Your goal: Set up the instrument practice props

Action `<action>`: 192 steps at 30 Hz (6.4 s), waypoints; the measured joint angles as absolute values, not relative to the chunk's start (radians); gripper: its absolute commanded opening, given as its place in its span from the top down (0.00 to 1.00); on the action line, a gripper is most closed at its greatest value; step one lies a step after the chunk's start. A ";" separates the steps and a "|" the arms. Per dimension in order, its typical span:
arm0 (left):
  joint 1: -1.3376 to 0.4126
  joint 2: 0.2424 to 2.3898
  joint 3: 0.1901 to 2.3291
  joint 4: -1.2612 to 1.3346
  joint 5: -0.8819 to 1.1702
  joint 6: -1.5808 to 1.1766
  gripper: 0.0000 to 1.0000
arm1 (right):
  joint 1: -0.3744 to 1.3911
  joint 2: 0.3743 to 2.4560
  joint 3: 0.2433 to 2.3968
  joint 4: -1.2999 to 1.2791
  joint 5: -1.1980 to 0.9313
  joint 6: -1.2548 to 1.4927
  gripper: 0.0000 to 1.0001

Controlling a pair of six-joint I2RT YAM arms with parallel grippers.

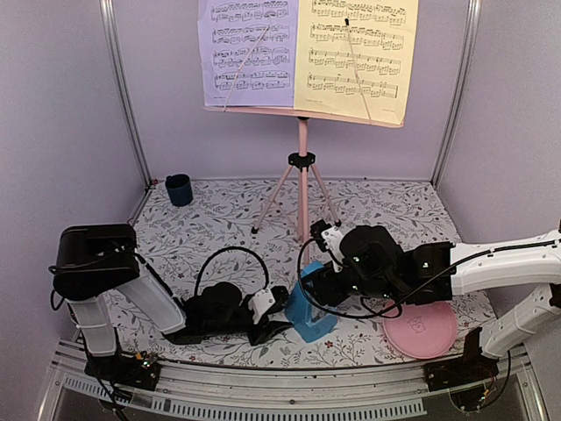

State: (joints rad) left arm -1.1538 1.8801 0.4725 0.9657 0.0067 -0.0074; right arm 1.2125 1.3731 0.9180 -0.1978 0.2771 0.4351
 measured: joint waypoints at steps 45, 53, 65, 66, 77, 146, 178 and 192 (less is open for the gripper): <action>-1.154 1.899 0.503 0.945 -0.001 -0.030 0.58 | 1.208 1.364 0.906 -0.193 0.297 0.434 0.44; -1.154 1.899 0.504 0.944 0.000 -0.031 0.60 | 1.208 1.363 0.905 -0.192 0.298 0.434 0.43; -1.154 1.914 0.508 0.934 0.008 -0.029 0.37 | 1.208 1.363 0.903 -0.186 0.299 0.433 0.44; -1.154 1.914 0.509 0.932 0.008 -0.028 0.36 | 1.208 1.363 0.902 -0.186 0.298 0.433 0.44; -1.145 1.916 0.521 0.918 0.010 -0.012 0.31 | 1.208 1.362 0.896 -0.171 0.298 0.430 0.45; -1.070 1.564 0.422 0.750 0.039 -0.218 0.56 | 0.867 1.105 0.496 0.084 -0.197 0.523 0.32; -1.021 1.391 0.377 0.712 0.165 -0.113 0.18 | 0.821 1.591 0.739 0.332 -0.474 0.266 0.37; -0.910 1.505 0.544 0.635 0.482 0.089 0.01 | 0.760 1.416 0.754 0.245 -0.506 0.257 0.11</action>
